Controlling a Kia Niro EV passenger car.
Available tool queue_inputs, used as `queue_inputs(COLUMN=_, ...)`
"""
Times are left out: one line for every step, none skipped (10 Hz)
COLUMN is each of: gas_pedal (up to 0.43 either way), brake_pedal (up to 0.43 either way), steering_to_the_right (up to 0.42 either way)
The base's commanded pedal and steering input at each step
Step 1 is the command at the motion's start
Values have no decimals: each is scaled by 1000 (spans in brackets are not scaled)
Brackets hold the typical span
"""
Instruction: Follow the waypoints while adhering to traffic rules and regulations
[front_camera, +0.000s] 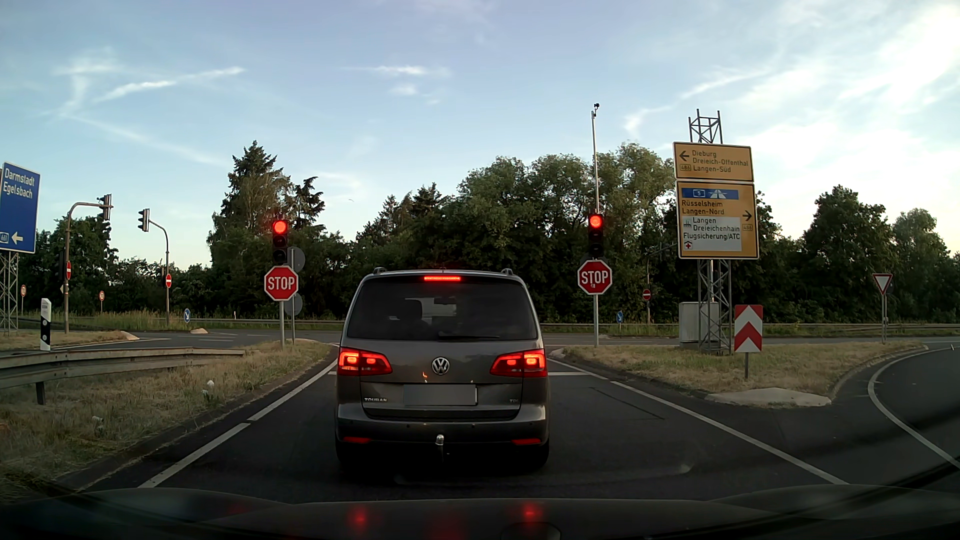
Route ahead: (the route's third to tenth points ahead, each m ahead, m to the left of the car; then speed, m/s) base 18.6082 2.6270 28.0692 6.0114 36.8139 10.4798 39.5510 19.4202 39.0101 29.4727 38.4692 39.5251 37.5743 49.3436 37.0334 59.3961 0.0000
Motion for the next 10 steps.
queue_inputs(gas_pedal=0, brake_pedal=384, steering_to_the_right=-10)
queue_inputs(gas_pedal=0, brake_pedal=384, steering_to_the_right=-10)
queue_inputs(gas_pedal=0, brake_pedal=384, steering_to_the_right=-10)
queue_inputs(gas_pedal=0, brake_pedal=384, steering_to_the_right=-10)
queue_inputs(gas_pedal=0, brake_pedal=384, steering_to_the_right=-10)
queue_inputs(gas_pedal=0, brake_pedal=384, steering_to_the_right=-10)
queue_inputs(gas_pedal=0, brake_pedal=384, steering_to_the_right=-10)
queue_inputs(gas_pedal=0, brake_pedal=384, steering_to_the_right=-10)
queue_inputs(gas_pedal=0, brake_pedal=384, steering_to_the_right=-10)
queue_inputs(gas_pedal=0, brake_pedal=390, steering_to_the_right=-10)
